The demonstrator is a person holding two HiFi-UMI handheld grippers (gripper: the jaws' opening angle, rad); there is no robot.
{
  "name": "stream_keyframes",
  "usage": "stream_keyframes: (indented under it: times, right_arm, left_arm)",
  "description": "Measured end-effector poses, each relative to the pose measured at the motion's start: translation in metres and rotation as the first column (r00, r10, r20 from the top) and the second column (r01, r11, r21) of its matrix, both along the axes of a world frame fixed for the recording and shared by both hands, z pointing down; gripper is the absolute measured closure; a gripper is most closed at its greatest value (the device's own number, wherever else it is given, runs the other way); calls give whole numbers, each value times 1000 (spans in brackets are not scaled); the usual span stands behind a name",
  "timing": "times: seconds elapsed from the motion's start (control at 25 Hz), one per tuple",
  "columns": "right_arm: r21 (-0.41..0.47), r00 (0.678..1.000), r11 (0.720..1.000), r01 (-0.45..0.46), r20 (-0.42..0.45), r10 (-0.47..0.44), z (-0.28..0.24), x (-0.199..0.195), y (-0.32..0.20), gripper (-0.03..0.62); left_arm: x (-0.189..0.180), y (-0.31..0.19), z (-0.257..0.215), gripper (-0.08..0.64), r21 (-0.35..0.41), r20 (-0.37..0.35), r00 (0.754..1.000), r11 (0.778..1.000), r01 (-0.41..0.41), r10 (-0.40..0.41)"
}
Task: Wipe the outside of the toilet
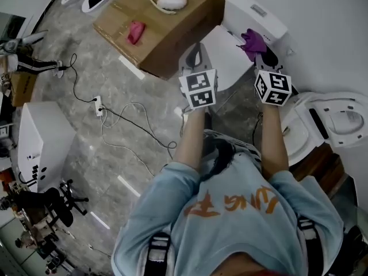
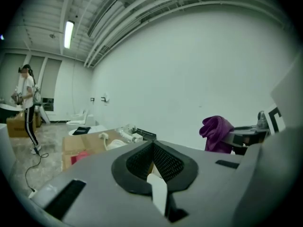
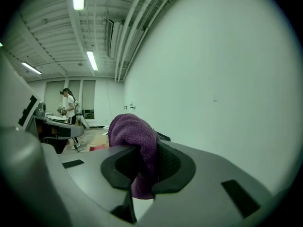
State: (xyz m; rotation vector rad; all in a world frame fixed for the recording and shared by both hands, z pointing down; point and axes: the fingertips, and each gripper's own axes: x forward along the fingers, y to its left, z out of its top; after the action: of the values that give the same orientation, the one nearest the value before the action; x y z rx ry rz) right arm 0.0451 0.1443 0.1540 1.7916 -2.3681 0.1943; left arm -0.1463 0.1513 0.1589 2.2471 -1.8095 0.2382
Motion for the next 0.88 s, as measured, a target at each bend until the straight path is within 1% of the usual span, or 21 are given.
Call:
stream_keyframes:
  times: [0.12,0.2,0.28,0.36,0.44,0.48,0.56,0.64,0.76,0.8,0.88]
  right_arm:
    - [-39,999,998,-47,-6,47,12,2,-44,522]
    - [-64,998,996,-60,-13,60,18,-3,-67,522]
    - [-84,997,994,-69,-24,68,22,-9,-82,522]
    - [-100,996,992,-77,-55,72,26,-10,-89,522]
    - [-113,992,988,-104,-89,94,27,2,-90,522]
    - [-121,989,984,-130,-92,120,28,13,-89,522]
    - [-138,981,973,-186,-82,176,33,38,-88,522]
    - [-144,976,967,-212,-75,203,39,57,-91,522]
    - [-158,983,970,-184,-50,178,54,67,-106,522]
    - [-161,988,975,-155,-37,151,58,63,-116,522]
    - [-152,998,986,-66,-2,66,61,44,-140,522]
  left_arm:
    - [4,-50,18,535,-39,3,998,998,-55,55]
    - [5,-79,30,535,-73,-15,997,994,-78,77]
    - [7,-100,40,535,-103,-37,995,990,-98,94]
    - [13,-114,50,535,-126,-59,992,985,-120,113]
    - [28,-121,57,535,-147,-76,987,977,-155,145]
    - [37,-122,61,535,-157,-80,983,971,-178,167]
    - [55,-124,66,535,-170,-85,976,962,-214,202]
    - [69,-129,69,535,-169,-83,972,959,-229,218]
    - [82,-142,72,535,-158,-62,975,963,-220,213]
    - [81,-149,73,535,-157,-50,979,966,-203,198]
    - [69,-168,74,535,-162,-23,989,976,-147,145]
